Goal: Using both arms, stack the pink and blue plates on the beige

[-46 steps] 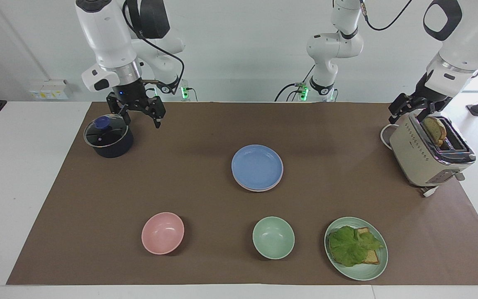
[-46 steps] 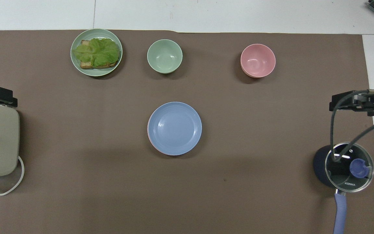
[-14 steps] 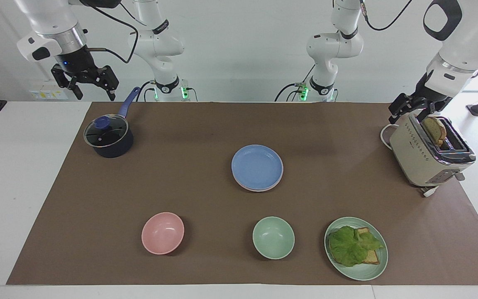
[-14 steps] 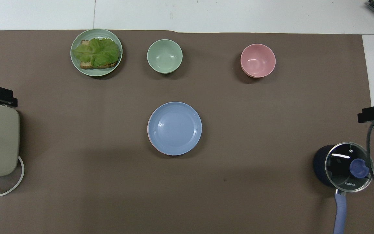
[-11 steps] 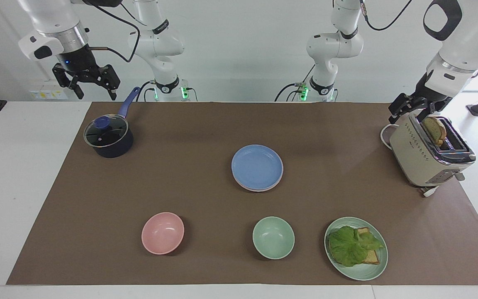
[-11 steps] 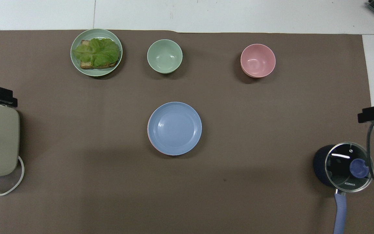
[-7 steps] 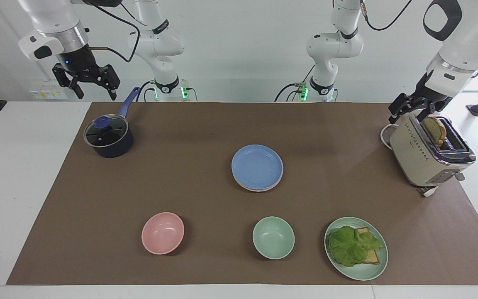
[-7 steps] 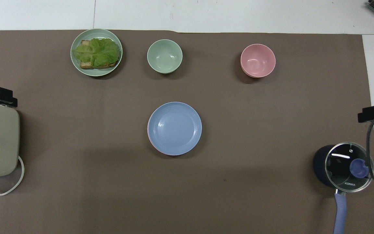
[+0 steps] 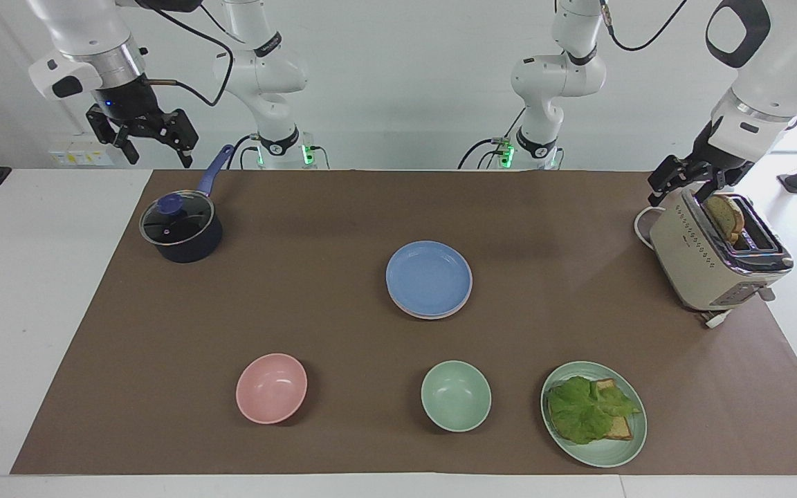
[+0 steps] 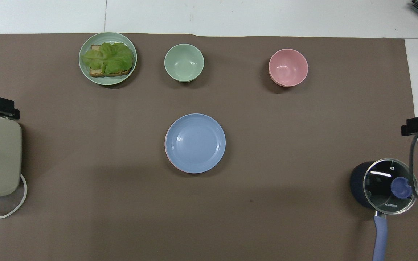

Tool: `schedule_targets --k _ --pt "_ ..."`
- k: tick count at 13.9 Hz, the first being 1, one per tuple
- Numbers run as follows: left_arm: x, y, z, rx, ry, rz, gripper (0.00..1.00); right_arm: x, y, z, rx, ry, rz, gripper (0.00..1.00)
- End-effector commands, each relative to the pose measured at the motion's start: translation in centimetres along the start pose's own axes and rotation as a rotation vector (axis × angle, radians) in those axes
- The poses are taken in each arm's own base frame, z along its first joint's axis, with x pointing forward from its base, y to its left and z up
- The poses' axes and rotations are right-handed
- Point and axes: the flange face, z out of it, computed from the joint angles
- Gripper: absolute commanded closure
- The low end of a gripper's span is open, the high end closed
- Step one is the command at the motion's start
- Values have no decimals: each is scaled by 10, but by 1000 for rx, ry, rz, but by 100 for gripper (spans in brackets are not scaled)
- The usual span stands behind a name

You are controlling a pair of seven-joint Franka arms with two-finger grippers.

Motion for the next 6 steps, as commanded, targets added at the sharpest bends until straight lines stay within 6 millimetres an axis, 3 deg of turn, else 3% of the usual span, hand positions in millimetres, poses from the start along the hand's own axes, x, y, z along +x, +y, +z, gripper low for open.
schedule_targets --k 1,6 --pt "-3 -1 -2 16 -10 4 0 -6 1 0 -8 -8 -20 0" --pt "-3 -1 -2 16 -8 4 0 -7 0 2 -8 -14 -32 0"
